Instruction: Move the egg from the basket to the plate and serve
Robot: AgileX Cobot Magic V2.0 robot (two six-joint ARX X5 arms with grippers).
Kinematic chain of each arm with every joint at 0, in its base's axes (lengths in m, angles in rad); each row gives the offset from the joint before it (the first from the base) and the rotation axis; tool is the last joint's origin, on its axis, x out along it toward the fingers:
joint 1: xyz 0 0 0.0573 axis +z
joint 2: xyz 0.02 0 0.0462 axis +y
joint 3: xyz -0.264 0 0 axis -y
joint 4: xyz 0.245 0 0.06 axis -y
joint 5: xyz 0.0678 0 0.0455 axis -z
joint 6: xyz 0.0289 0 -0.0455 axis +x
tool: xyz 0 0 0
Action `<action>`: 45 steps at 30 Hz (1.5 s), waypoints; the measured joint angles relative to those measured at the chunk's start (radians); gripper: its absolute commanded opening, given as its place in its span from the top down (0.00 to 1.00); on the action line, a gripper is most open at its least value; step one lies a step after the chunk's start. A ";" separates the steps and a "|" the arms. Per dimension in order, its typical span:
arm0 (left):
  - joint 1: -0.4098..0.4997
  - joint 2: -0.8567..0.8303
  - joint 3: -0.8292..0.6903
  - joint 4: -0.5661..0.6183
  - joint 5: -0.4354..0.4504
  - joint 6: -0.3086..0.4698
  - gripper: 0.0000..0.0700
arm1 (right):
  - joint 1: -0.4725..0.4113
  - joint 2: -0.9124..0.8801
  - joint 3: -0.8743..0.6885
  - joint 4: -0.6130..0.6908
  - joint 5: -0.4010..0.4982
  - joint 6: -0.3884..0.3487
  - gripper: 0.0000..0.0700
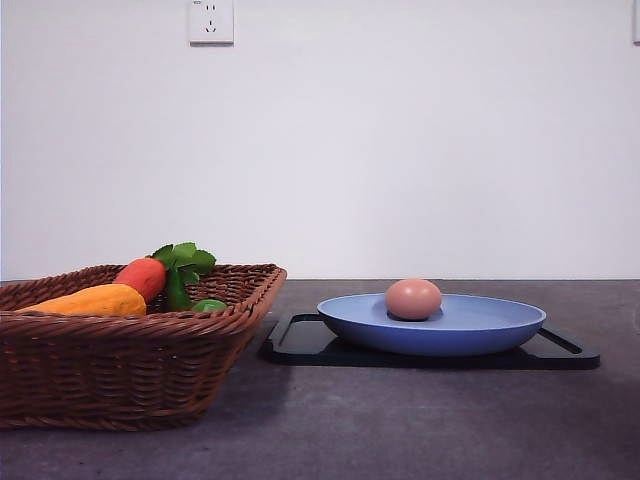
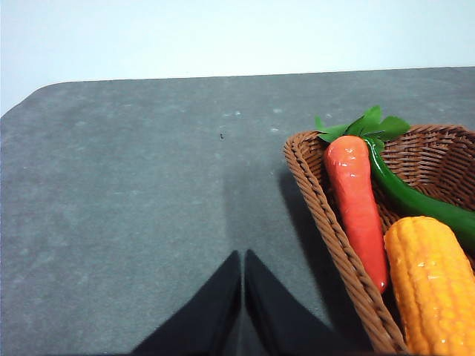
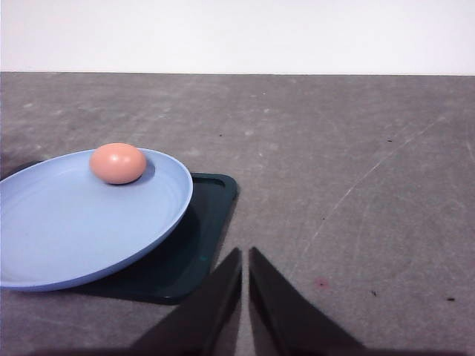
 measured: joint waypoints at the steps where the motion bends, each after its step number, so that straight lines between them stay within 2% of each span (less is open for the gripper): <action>1: 0.000 0.000 0.000 0.000 0.000 0.000 1.00 | 0.000 0.000 0.000 0.000 0.000 0.000 1.00; 45: 0.000 0.000 0.000 0.000 0.000 0.000 1.00 | 0.000 0.000 0.000 0.000 0.000 0.000 1.00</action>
